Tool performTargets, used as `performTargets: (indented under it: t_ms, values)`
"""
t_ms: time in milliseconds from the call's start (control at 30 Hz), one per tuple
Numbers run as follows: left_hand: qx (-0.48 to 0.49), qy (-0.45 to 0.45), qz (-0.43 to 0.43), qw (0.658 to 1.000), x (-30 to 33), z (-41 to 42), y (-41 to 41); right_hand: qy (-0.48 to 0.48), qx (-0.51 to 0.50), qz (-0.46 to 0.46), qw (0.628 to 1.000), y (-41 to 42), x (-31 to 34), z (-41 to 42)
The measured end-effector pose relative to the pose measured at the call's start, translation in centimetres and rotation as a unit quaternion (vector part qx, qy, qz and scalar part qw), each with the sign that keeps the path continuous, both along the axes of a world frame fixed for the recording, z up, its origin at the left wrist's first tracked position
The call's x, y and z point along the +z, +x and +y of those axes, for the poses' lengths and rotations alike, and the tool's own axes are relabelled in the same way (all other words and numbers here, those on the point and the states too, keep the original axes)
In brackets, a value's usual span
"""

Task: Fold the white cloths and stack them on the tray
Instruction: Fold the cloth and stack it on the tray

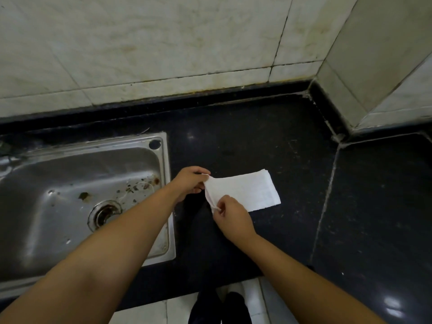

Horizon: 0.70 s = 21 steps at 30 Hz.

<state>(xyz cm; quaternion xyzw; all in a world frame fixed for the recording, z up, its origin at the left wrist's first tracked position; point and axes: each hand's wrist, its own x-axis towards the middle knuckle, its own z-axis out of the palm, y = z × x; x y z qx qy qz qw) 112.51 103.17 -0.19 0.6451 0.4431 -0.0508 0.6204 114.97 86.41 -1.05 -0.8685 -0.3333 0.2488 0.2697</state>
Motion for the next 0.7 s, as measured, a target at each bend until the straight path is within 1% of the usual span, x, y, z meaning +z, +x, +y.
performTargets:
  t_ms: [100,200,300,400,533,700]
  values:
    - [-0.033,-0.015,-0.003,0.999,1.3,-0.9,3.1,0.018,-0.084,0.019,0.996,2.4,0.5,-1.8]
    - [-0.065,-0.026,-0.002,0.998,1.9,-2.7,6.5,-0.008,-0.146,0.027,0.989,4.7,0.5,-3.8]
    - [-0.100,-0.012,0.012,0.995,2.0,-4.8,9.5,-0.026,-0.186,0.012,0.982,6.5,0.4,-5.9]
    - [-0.117,0.016,0.041,0.992,1.5,-6.7,12.1,-0.047,-0.209,0.003,0.977,7.8,0.0,-7.4]
    - [-0.110,0.045,0.074,0.990,0.5,-8.6,14.7,-0.070,-0.232,0.007,0.970,9.2,-0.7,-8.5]
    - [-0.112,0.054,0.117,0.985,-0.4,-9.4,15.4,-0.123,-0.202,-0.017,0.971,9.9,-1.2,-8.9]
